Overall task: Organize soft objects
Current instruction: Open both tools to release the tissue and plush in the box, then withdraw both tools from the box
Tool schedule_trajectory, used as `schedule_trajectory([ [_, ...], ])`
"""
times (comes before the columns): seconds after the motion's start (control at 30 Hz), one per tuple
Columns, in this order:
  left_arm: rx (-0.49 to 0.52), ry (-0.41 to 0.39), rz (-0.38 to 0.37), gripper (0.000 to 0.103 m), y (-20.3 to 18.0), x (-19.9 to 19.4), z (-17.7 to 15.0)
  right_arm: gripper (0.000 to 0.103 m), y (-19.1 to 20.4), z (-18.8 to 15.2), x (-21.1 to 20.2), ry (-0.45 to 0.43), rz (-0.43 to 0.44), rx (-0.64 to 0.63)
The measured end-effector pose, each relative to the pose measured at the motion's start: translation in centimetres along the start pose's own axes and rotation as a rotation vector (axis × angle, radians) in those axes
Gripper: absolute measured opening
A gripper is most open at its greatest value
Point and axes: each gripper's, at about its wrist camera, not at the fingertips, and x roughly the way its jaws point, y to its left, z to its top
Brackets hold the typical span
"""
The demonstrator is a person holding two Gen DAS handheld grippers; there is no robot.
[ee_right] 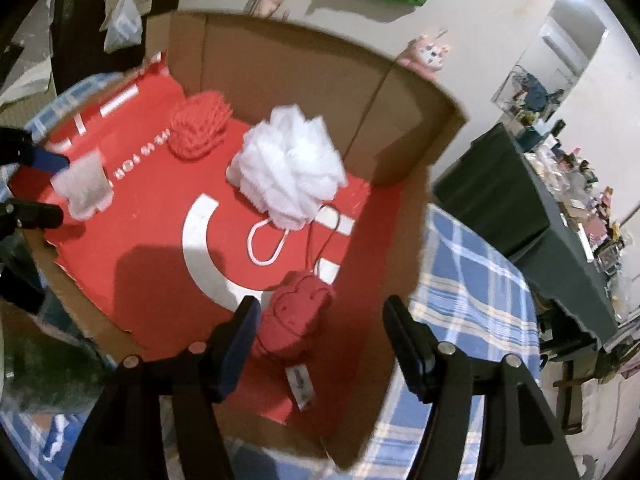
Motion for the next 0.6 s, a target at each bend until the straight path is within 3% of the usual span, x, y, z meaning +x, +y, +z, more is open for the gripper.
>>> schedule_trajectory([
  [0.07,-0.011,-0.025,-0.01,0.067,0.0,-1.1,-0.1,0.081,-0.5,-0.3,-2.1,-0.044,-0.001,0.028],
  [0.4,-0.02,-0.253,0.021,0.082,-3.8,-9.2,-3.6,0.095,-0.6,-3.2,-12.5,-0.261,0.003,0.125],
  [0.6,-0.012,-0.412,0.054,0.09,-6.8,-13.8,-7.1,0.103,1.8,-6.7,-18.9,-0.413,-0.005,0.142],
])
